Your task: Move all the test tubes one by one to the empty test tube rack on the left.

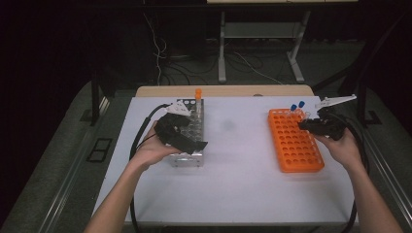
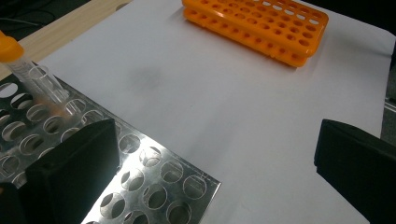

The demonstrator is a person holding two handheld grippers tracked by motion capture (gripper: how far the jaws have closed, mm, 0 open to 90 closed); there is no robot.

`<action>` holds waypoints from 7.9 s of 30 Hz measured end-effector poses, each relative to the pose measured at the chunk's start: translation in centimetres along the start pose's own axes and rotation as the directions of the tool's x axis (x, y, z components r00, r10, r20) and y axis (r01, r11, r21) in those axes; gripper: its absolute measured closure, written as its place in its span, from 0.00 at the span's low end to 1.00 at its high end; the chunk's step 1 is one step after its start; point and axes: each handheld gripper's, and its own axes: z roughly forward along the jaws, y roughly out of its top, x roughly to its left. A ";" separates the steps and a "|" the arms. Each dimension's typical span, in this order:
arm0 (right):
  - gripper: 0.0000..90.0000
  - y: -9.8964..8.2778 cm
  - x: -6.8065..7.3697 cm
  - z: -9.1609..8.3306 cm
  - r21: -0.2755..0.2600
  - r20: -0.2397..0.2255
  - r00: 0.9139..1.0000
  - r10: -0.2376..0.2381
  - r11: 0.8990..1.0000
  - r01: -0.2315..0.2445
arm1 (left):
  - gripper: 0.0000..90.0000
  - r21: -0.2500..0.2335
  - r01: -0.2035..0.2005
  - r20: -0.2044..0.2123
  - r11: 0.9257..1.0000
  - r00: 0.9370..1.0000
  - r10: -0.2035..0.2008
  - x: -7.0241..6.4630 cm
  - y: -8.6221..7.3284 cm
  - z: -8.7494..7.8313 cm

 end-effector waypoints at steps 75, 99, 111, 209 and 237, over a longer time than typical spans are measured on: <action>0.83 2.8 22.5 5.2 0.006 -0.499 0.750 -0.435 0.863 0.505 | 0.73 0.186 -0.354 0.356 0.917 0.894 0.273 -6.6 2.2 6.0; 0.51 2.3 19.5 3.6 -0.014 -0.470 0.812 -0.345 0.923 0.384 | 0.83 0.188 -0.298 0.280 0.936 0.930 0.239 -3.7 4.1 3.5; 0.14 1.8 16.9 2.2 -0.020 -0.444 0.866 -0.230 0.969 0.247 | 0.83 0.182 -0.264 0.210 0.947 0.952 0.225 -1.4 4.7 1.7; 0.00 -1.9 5.4 -0.7 -0.048 -0.288 0.958 0.004 0.999 -0.019 | 0.57 0.208 0.068 -0.088 0.976 0.995 -0.051 10.2 5.1 6.0; 0.00 0.4 2.8 0.1 -0.002 -0.235 0.972 0.019 1.000 -0.020 | 0.00 0.035 0.094 -0.082 0.995 0.992 -0.091 4.9 2.0 -0.1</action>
